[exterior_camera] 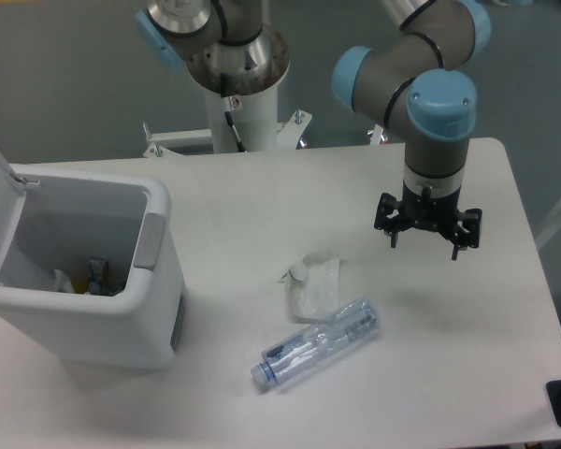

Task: Place the trash in the trash can
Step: 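Lower the gripper onto the crumpled white tissue and grasp it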

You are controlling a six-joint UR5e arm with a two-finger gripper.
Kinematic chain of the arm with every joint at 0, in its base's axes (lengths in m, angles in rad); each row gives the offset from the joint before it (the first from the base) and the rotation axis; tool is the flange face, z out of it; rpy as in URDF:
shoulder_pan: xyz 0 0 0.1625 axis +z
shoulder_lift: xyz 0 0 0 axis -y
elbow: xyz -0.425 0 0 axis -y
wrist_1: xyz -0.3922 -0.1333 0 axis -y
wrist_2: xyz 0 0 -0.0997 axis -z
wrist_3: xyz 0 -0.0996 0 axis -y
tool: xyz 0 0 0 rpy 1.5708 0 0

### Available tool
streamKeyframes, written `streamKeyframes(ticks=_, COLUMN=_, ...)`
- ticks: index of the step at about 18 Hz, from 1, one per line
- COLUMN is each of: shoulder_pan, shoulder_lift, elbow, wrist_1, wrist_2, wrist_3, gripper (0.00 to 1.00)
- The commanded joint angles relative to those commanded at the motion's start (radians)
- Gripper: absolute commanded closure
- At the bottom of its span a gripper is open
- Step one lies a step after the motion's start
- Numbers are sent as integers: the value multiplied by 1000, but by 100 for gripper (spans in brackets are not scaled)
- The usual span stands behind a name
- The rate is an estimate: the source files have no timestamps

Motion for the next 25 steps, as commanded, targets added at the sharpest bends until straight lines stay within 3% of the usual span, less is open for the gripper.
streamKeyframes(ticks=6, shoulder_pan=-26, shoulder_lift=12, elbow=-43, wrist_1=9, wrist_2=11, wrist_3=11, gripper=0)
streamKeyframes(ticks=12, shoulder_pan=-106, shoulder_lift=12, elbow=-80, wrist_1=14, wrist_2=11, wrist_3=3, gripper=0)
streamKeyframes(ticks=17, shoulder_pan=-146, shoulder_lift=17, elbow=-176, wrist_1=44, wrist_2=8, wrist_3=2, gripper=0)
streamKeyframes(ticks=25, shoulder_pan=-222, shoulder_lift=-40, elbow=-202, wrist_1=52, wrist_2=11, wrist_3=0, gripper=0)
